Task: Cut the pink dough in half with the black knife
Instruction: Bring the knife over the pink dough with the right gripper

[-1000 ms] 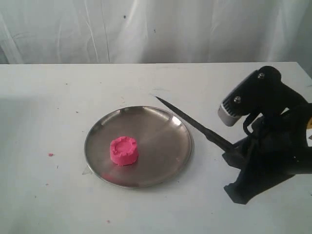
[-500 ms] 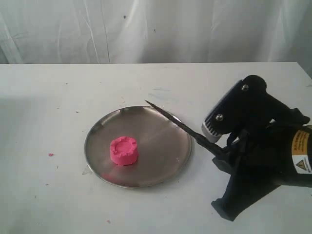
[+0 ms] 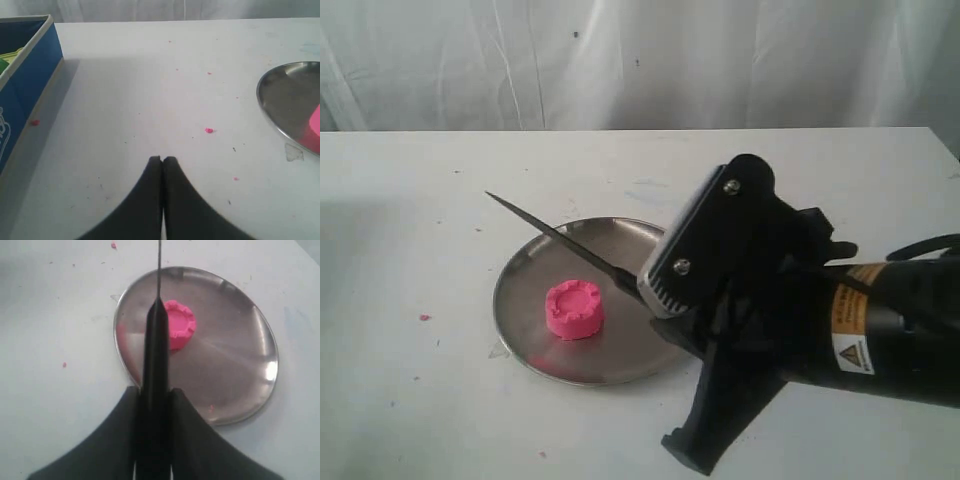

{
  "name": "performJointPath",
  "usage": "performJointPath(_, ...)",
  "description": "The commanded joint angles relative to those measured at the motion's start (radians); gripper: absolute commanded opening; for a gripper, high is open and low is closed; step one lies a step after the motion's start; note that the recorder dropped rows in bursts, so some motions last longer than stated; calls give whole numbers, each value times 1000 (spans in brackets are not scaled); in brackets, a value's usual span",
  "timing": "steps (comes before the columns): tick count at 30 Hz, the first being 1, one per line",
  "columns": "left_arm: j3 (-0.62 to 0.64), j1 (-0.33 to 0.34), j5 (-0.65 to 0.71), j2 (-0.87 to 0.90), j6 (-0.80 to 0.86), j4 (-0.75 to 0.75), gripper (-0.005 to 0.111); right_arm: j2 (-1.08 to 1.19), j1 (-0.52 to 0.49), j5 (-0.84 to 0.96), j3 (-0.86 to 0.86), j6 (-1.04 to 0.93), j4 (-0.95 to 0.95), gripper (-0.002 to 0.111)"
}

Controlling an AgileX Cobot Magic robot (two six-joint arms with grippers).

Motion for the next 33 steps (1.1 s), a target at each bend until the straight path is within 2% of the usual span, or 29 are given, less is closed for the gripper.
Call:
performJointPath(1, 4, -4, -2, -5, -1, -7, 0, 58, 15, -40, -52, -15, 2, 0)
performJointPath(15, 4, -4, -2, -5, -1, -7, 0, 200, 15, -34, -201, -119, 2, 0)
performJointPath(30, 4, -4, -2, -5, -1, -7, 0, 252, 15, -27, -249, -227, 4, 0)
performJointPath(33, 4, -4, -2, -5, -1, -7, 0, 270, 15, 3, -271, -300, 8, 0)
